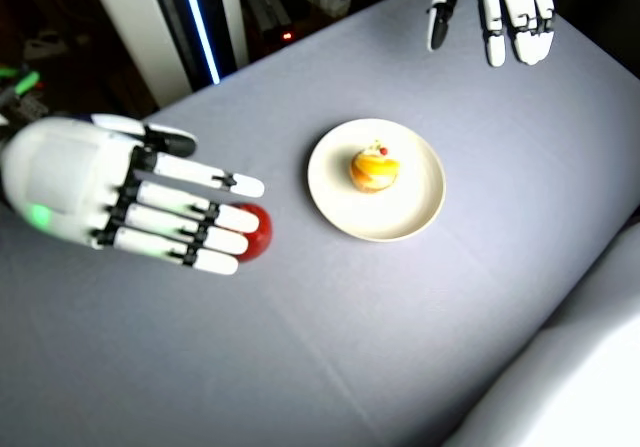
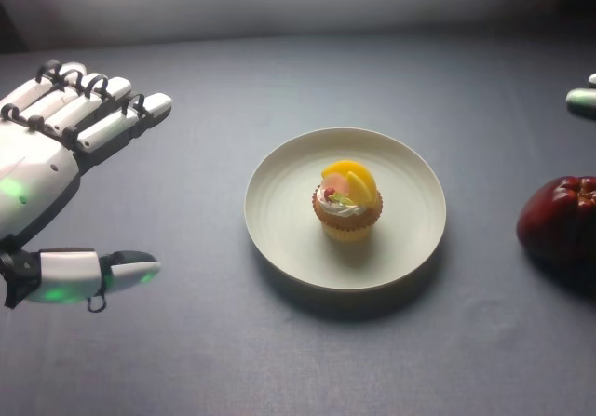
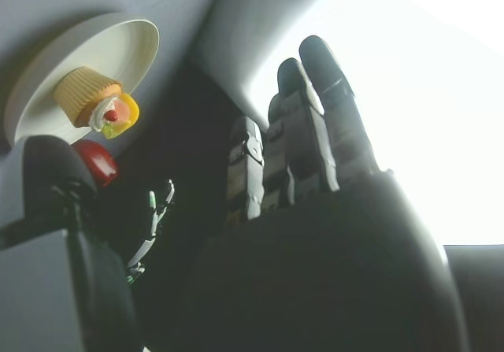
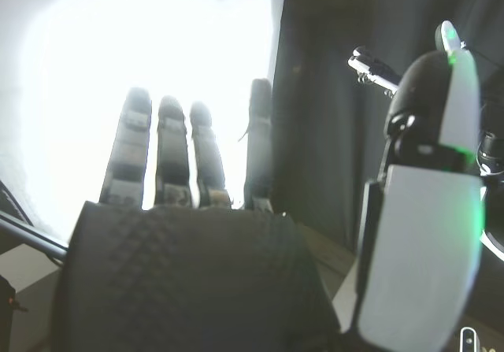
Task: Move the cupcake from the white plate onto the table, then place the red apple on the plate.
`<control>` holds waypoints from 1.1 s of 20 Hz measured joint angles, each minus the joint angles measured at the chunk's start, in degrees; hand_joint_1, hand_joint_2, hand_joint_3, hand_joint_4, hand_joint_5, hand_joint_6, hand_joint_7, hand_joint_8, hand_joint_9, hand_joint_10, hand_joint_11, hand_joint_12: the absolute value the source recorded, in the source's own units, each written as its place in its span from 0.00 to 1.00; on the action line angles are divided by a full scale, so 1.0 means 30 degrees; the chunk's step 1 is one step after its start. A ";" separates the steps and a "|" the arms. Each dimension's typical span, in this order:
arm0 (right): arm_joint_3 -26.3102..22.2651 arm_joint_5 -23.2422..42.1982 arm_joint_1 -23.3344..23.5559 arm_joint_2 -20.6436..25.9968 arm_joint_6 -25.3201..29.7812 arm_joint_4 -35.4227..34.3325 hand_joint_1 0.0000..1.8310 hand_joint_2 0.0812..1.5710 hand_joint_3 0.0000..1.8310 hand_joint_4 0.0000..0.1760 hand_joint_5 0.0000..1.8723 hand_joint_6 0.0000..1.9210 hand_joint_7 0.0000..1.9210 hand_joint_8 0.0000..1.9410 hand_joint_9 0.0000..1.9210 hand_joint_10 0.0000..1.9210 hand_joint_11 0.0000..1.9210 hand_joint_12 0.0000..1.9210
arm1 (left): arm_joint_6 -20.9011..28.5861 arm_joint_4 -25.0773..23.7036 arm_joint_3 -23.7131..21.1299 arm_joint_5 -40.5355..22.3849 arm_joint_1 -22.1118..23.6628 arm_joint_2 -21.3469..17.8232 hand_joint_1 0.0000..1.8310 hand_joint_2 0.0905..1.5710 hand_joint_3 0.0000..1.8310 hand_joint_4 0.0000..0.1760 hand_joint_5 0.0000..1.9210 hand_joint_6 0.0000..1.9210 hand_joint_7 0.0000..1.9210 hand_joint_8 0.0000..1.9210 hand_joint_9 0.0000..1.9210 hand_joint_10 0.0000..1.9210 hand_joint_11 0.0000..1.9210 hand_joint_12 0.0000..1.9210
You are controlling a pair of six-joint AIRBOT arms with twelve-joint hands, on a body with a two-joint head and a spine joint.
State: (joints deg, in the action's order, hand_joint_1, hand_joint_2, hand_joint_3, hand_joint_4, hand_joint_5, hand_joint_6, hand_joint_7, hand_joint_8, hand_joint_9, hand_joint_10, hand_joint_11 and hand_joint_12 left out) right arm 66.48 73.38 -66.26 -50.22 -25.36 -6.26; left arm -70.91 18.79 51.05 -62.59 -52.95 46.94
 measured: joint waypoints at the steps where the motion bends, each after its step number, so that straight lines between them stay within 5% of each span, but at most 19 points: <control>1: 0.0029 0.0000 0.0000 -0.0015 0.0000 0.0015 0.52 0.59 0.00 0.56 0.08 0.00 0.04 0.00 0.06 0.00 0.00 0.35 | 0.0000 -0.0029 0.0000 -0.0007 0.0000 0.0000 0.25 0.55 0.00 1.00 0.00 0.00 0.04 0.00 0.03 0.00 0.00 0.04; 3: 0.0095 -0.0015 0.0000 -0.0058 -0.0015 0.0000 0.53 0.59 0.00 0.50 0.09 0.00 0.04 0.00 0.05 0.00 0.00 0.33 | -0.0007 0.0036 0.0036 0.0109 0.0102 0.0022 0.27 0.56 0.00 0.95 0.01 0.00 0.03 0.00 0.03 0.00 0.00 0.03; 4: 0.0095 -0.0051 0.0000 -0.0058 -0.0015 -0.0036 0.54 0.60 0.00 0.51 0.09 0.00 0.05 0.01 0.06 0.00 0.00 0.33 | 0.0000 0.0022 0.0124 0.0160 0.0197 0.0080 0.29 0.56 0.00 0.85 0.02 0.00 0.05 0.00 0.05 0.00 0.02 0.08; 5: 0.0095 -0.0015 0.0015 -0.0080 -0.0015 -0.0007 0.52 0.61 0.00 0.52 0.09 0.00 0.05 0.00 0.07 0.00 0.00 0.35 | 0.0007 -0.0044 0.0211 0.0153 0.0444 0.0131 0.32 0.56 0.00 0.57 0.04 0.00 0.05 0.00 0.04 0.00 0.00 0.11; 6: 0.0095 -0.0080 0.0015 -0.0095 -0.0022 -0.0022 0.51 0.61 0.00 0.44 0.10 0.00 0.05 0.00 0.07 0.00 0.00 0.36 | -0.0007 -0.0073 0.0634 0.0415 0.1013 0.0576 0.33 0.56 0.00 0.49 0.05 0.00 0.06 0.00 0.05 0.00 0.00 0.14; 7: 0.0095 -0.0102 0.0066 -0.0102 -0.0022 0.0000 0.52 0.62 0.00 0.43 0.10 0.00 0.05 0.00 0.06 0.00 0.00 0.32 | 0.0000 -0.0080 0.0794 0.0576 0.1304 0.0787 0.33 0.56 0.00 0.85 0.04 0.00 0.05 0.00 0.05 0.00 0.00 0.15; 8: 0.0095 -0.0087 0.0328 -0.0211 -0.0015 0.0117 0.52 0.62 0.00 0.45 0.09 0.00 0.04 0.00 0.05 0.00 0.00 0.29 | 0.0015 -0.0576 0.1508 0.1581 0.2397 0.1523 0.33 0.55 0.00 0.97 0.03 0.00 0.06 0.00 0.07 0.01 0.04 0.17; 10: 0.0095 -0.0022 0.0444 -0.0226 -0.0022 0.0350 0.54 0.62 0.00 0.44 0.09 0.00 0.06 0.00 0.06 0.00 0.00 0.30 | 0.0342 -0.1304 0.2419 0.2718 0.3759 0.2601 0.38 0.54 0.00 1.00 0.03 0.00 0.07 0.01 0.09 0.01 0.06 0.17; 11: 0.0095 -0.0015 0.0554 -0.0233 -0.0007 0.0546 0.53 0.62 0.00 0.53 0.08 0.00 0.05 0.00 0.06 0.00 0.00 0.30 | 0.0750 -0.2091 0.2922 0.3687 0.4685 0.3293 0.42 0.52 0.00 1.00 0.04 0.00 0.08 0.01 0.09 0.01 0.04 0.17; 13: 0.0095 -0.0015 0.0627 -0.0233 -0.0015 0.0597 0.54 0.62 0.00 0.57 0.04 0.00 0.04 0.00 0.04 0.00 0.00 0.24 | 0.1129 -0.3439 0.3818 0.5457 0.6302 0.4524 0.51 0.47 0.00 0.66 0.08 0.00 0.12 0.00 0.14 0.01 0.00 0.26; 15: 0.0109 0.0036 0.0860 -0.0364 -0.0015 0.0634 0.53 0.62 0.00 0.76 0.02 0.00 0.01 0.00 0.01 0.00 0.00 0.14 | 0.1231 -0.4109 0.4554 0.6484 0.7271 0.5639 0.52 0.46 0.00 0.75 0.09 0.00 0.12 0.00 0.15 0.00 0.00 0.33; 18: 0.0204 0.0102 0.1122 -0.0721 -0.0022 0.0816 0.45 0.66 0.01 0.71 0.00 0.00 0.00 0.00 0.00 0.00 0.00 0.11 | 0.1392 -0.4510 0.5909 0.8612 0.7970 0.7300 0.50 0.49 0.00 0.99 0.06 0.00 0.10 0.00 0.12 0.00 0.00 0.37; 20: 0.0335 0.0364 0.1209 -0.0896 -0.0022 0.0903 0.42 0.67 0.00 0.72 0.00 0.00 0.00 0.00 0.01 0.00 0.01 0.12 | 0.1392 -0.4554 0.6812 0.9806 0.8284 0.8298 0.47 0.48 0.00 1.00 0.03 0.00 0.10 0.00 0.14 0.00 0.00 0.43; 22: 0.0430 0.0401 0.1209 -0.0947 -0.0029 0.0896 0.43 0.68 0.01 0.62 0.00 0.00 0.01 0.00 0.01 0.00 0.02 0.13 | 0.1399 -0.4517 0.7424 1.0440 0.8510 0.9041 0.47 0.45 0.00 1.00 0.04 0.00 0.12 0.00 0.17 0.00 0.00 0.47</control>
State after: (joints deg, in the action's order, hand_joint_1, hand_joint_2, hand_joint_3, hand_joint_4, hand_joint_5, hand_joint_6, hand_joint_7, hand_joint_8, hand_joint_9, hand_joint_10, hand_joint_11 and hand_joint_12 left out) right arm 67.77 74.59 -62.63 -53.06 -25.45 -3.57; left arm -66.72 5.23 73.32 -31.27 -27.42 74.06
